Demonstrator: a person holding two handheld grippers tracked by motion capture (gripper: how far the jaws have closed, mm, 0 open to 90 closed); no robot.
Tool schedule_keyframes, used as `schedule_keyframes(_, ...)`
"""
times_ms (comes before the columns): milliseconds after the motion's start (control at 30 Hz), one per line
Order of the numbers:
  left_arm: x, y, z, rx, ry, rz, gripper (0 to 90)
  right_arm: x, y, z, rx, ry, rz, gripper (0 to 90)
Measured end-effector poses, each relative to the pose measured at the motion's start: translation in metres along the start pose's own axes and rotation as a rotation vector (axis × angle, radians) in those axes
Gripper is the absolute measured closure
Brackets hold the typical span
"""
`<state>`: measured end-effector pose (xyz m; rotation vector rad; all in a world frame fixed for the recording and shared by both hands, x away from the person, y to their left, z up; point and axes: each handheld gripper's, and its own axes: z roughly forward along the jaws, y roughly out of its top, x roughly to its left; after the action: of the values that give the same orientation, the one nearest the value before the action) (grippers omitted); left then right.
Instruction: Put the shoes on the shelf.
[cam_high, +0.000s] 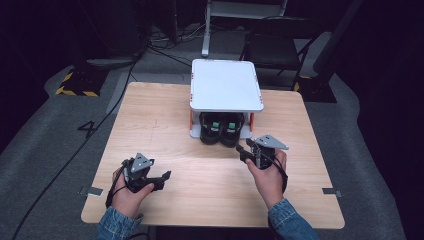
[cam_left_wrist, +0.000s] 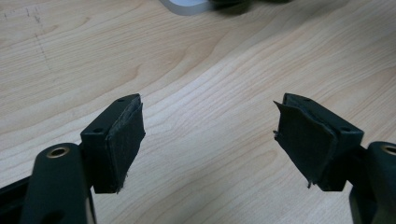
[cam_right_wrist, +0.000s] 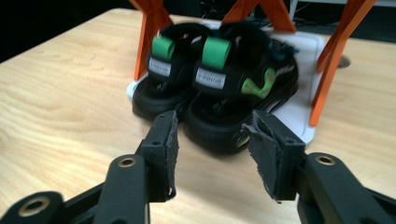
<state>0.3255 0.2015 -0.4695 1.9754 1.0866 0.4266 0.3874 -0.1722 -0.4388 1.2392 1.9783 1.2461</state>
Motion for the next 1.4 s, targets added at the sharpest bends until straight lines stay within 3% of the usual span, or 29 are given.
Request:
schedule_keyframes(200,-0.008,0.01,0.01,-0.002,-0.024,0.051,28.8,0.0,-0.019,0.007,0.022,0.013,0.005,51.8)
schedule_keyframes(300,-0.012,0.017,0.015,-0.019,-0.039,0.079,36.6,-0.001,-0.024,0.008,0.037,0.025,-0.015,63.4)
schedule_keyframes(433,-0.011,0.03,0.025,-0.034,-0.111,0.115,55.8,-0.004,-0.027,0.012,0.047,0.056,-0.062,79.3)
schedule_keyframes(467,-0.011,0.03,0.025,-0.034,-0.111,0.115,58.6,-0.006,-0.027,0.013,0.051,0.063,-0.061,81.6)
schedule_keyframes(500,-0.01,0.038,0.033,-0.034,-0.149,0.115,61.9,-0.008,-0.027,0.014,0.05,0.067,-0.06,84.3)
schedule_keyframes(800,-0.01,0.066,0.085,-0.004,-0.216,0.15,88.3,-0.014,-0.028,0.032,0.046,0.081,-0.043,88.5)
schedule_keyframes(900,-0.015,0.073,0.099,-0.037,-0.237,0.165,89.7,-0.017,-0.029,0.04,0.049,0.086,-0.034,88.6)
schedule_keyframes(1067,-0.022,0.084,0.12,-0.035,-0.236,0.181,89.7,-0.019,-0.028,0.049,0.041,0.095,-0.036,87.8)
schedule_keyframes(1133,-0.022,0.085,0.129,-0.029,-0.258,0.147,89.6,-0.018,-0.029,0.054,0.044,0.1,-0.034,86.4)
schedule_keyframes(1333,-0.021,0.091,0.151,-0.005,-0.225,0.143,89.1,-0.02,-0.027,0.062,0.053,0.1,-0.004,89.3)
schedule_keyframes(1400,-0.019,0.092,0.158,0.005,-0.244,0.115,89.5,-0.02,-0.027,0.063,0.056,0.093,-0.011,89.3)
